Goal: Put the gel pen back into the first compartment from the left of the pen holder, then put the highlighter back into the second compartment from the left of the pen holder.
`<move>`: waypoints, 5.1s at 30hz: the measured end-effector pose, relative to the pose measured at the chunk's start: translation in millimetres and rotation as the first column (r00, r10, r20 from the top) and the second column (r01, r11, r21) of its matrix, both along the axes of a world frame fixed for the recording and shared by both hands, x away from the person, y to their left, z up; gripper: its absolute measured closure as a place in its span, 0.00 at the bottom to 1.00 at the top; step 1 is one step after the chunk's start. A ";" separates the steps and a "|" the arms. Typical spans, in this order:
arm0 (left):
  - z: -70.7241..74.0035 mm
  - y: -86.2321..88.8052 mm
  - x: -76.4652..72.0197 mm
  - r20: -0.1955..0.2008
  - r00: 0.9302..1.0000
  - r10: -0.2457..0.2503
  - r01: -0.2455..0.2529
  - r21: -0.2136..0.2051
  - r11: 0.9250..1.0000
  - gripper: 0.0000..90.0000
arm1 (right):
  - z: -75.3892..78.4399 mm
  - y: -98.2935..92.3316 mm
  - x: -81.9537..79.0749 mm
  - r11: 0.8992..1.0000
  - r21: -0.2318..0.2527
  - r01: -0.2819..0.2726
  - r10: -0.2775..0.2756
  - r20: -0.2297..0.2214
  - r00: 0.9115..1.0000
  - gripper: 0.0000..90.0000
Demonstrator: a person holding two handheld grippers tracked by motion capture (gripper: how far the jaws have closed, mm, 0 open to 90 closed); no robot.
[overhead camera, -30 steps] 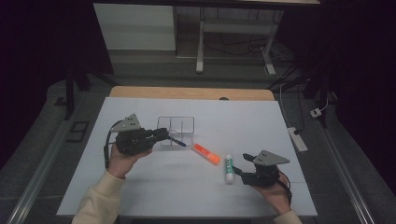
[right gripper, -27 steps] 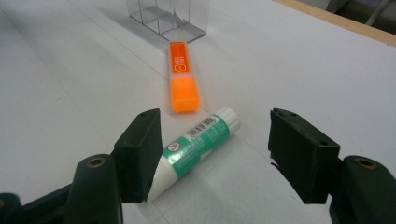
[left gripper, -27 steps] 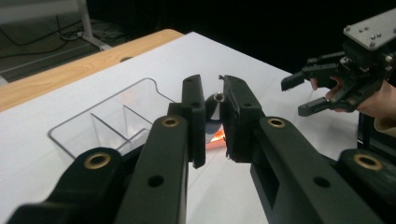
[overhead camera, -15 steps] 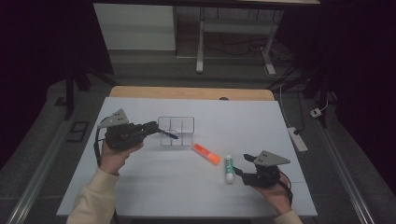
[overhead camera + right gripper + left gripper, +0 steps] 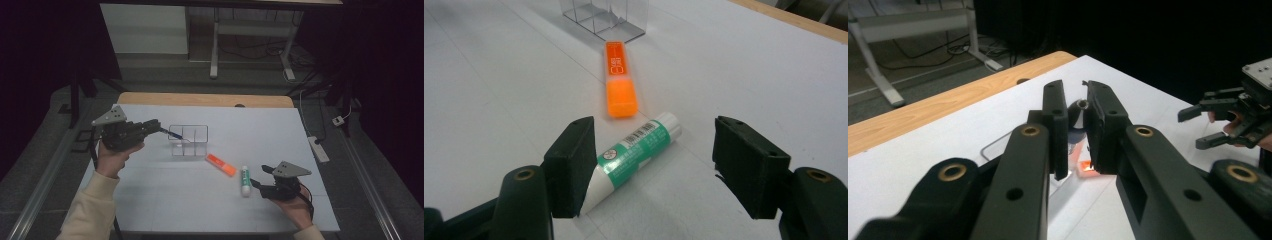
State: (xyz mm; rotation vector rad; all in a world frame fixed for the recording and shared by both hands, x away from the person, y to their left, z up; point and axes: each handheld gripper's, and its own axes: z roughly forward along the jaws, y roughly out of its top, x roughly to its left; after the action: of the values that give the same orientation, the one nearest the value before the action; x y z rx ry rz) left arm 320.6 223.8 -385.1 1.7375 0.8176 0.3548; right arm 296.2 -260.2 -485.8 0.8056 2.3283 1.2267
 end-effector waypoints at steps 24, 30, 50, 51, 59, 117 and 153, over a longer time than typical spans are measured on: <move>11.0 -0.1 37.7 -0.088 0.995 0.042 -0.032 0.121 0.992 0.88 | -1.1 0.2 1.6 1.000 0.008 -0.009 0.009 -0.014 1.000 0.36; 7.5 -10.4 42.8 -0.106 0.993 0.043 -0.022 0.192 0.981 0.88 | -1.4 0.1 1.8 1.000 0.008 -0.006 0.006 -0.015 1.000 0.36; -6.5 -38.7 55.9 -0.114 0.991 0.065 -0.036 0.237 0.971 0.45 | -1.1 -0.7 2.3 1.000 0.010 -0.013 0.013 -0.020 1.000 0.36; -6.7 -38.2 54.3 -0.112 0.991 0.068 -0.041 0.226 0.973 0.43 | -1.1 -0.6 2.4 1.000 0.014 -0.013 0.014 -0.019 1.000 0.36; -13.8 -28.5 35.5 -0.076 0.994 0.077 -0.063 0.177 0.982 0.42 | -1.3 -0.8 2.7 1.000 0.013 -0.012 0.012 -0.019 1.000 0.36; -107.3 -4.9 -59.5 -0.144 0.988 0.060 -0.021 0.257 0.966 0.42 | -1.4 -5.8 6.0 1.000 0.019 -0.013 0.013 -0.026 1.000 0.36; -115.4 -9.9 -57.0 -0.165 0.984 0.059 -0.010 0.281 0.960 0.40 | 19.0 41.7 33.6 0.995 -0.038 -0.089 0.086 -0.068 0.994 0.36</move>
State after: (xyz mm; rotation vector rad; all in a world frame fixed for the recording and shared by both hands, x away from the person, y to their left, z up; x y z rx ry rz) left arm 263.6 214.0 -500.6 2.0418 0.9592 0.3603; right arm 329.9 -218.4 -466.7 0.7481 2.4573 1.2014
